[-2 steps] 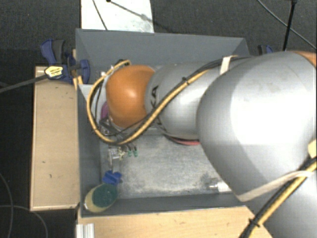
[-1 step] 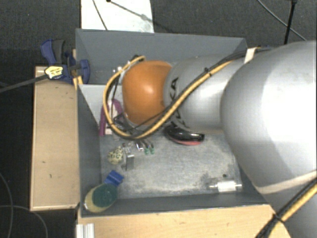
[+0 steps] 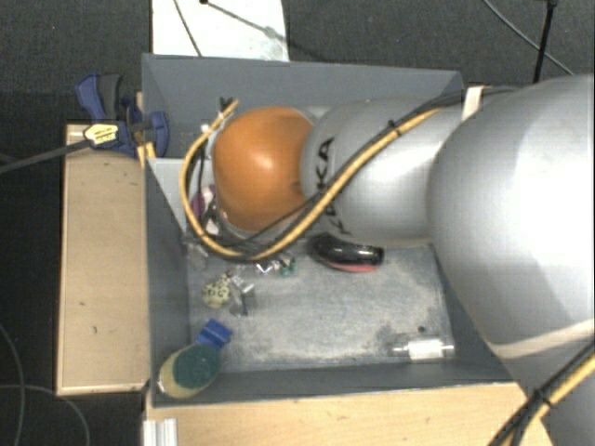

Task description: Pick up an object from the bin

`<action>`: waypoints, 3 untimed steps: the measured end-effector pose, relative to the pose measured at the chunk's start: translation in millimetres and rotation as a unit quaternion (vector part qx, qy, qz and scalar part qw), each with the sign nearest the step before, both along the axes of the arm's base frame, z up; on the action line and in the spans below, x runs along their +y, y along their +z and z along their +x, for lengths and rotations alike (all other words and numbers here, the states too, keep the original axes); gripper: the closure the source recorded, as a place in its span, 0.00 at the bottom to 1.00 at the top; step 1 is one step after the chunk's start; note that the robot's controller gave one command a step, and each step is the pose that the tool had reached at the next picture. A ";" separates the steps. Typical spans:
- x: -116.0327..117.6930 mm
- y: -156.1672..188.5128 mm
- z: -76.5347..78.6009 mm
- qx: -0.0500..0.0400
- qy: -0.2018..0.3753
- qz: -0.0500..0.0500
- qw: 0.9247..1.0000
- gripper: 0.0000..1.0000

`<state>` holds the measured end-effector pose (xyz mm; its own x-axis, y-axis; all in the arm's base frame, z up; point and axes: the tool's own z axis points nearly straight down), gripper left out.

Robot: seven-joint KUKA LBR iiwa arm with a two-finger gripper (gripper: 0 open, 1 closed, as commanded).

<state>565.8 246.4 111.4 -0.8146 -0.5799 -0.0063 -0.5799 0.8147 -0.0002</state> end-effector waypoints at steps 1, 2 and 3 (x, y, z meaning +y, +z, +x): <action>-8.4 -42.2 3.7 0.003 0.133 -0.002 0.991 0.00; -8.0 -41.4 4.2 0.003 0.129 -0.001 0.992 0.00; -7.7 -41.0 4.2 0.003 0.127 -0.001 0.992 1.00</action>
Offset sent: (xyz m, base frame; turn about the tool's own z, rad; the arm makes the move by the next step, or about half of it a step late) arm 0.0037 -0.0081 -0.0414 -0.2683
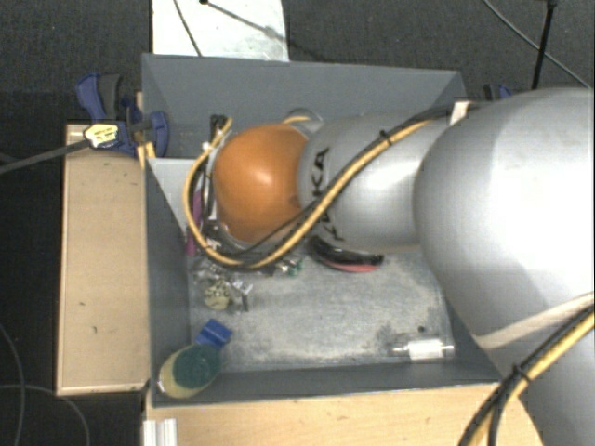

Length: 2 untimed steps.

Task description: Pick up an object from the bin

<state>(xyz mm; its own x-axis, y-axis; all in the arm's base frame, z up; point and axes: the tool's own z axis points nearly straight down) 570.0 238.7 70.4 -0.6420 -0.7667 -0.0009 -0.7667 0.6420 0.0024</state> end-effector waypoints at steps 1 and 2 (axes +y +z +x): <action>1.2 99.8 2.9 -0.006 -0.006 0.002 1.000 1.00; 1.8 107.4 4.1 -0.004 -0.010 0.001 1.000 1.00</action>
Offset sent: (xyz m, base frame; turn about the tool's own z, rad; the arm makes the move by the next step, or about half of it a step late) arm 0.0002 0.0000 0.0936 0.0000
